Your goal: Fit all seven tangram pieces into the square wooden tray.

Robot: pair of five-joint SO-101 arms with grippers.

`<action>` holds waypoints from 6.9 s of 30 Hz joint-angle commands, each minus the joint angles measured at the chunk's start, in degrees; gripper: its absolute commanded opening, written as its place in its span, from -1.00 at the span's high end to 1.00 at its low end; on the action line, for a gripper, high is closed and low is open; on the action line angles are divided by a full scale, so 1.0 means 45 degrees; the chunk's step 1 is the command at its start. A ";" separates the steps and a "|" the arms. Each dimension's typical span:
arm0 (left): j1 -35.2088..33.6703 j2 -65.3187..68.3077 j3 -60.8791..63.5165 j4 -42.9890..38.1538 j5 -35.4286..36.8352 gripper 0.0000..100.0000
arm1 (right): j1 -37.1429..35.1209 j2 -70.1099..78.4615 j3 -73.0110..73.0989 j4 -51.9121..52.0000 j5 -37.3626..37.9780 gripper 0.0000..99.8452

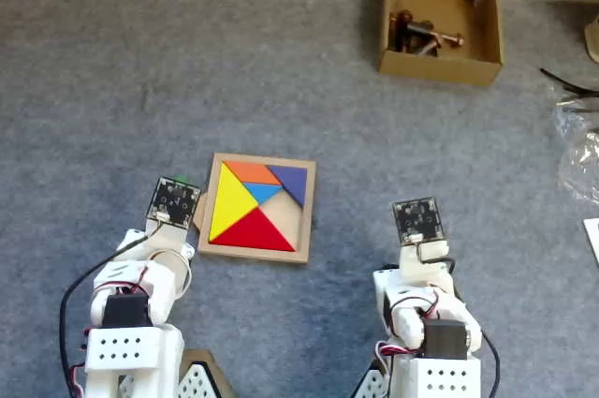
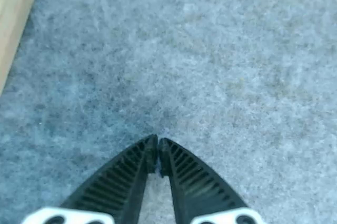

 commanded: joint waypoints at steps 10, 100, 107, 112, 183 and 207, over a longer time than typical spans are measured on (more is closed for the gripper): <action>0.0147 -0.0186 0.0283 0.0039 -0.0098 0.99 | -0.0166 -0.0068 0.1260 -0.0283 -0.0117 0.99; -0.0440 1.9468 -2.0269 0.6740 -0.5978 0.67 | -0.0166 -0.0068 0.1260 -0.0283 -0.0098 0.99; -0.0498 2.2691 -2.2769 0.7951 -0.5919 0.59 | -0.0166 -0.0068 0.1260 -0.0283 -0.0098 0.99; -0.0479 2.4313 -2.4000 0.8088 -0.5978 0.58 | -0.0166 -0.0068 0.1260 -0.0283 -0.0098 0.99; -0.2159 2.7321 -2.4293 0.7853 -0.6818 0.65 | -0.0166 -0.0068 0.1260 -0.0283 -0.0098 0.99; -0.1201 2.7204 -2.4781 0.8322 -0.6779 0.99 | -0.0166 -0.0068 0.1260 -0.0283 -0.0098 0.99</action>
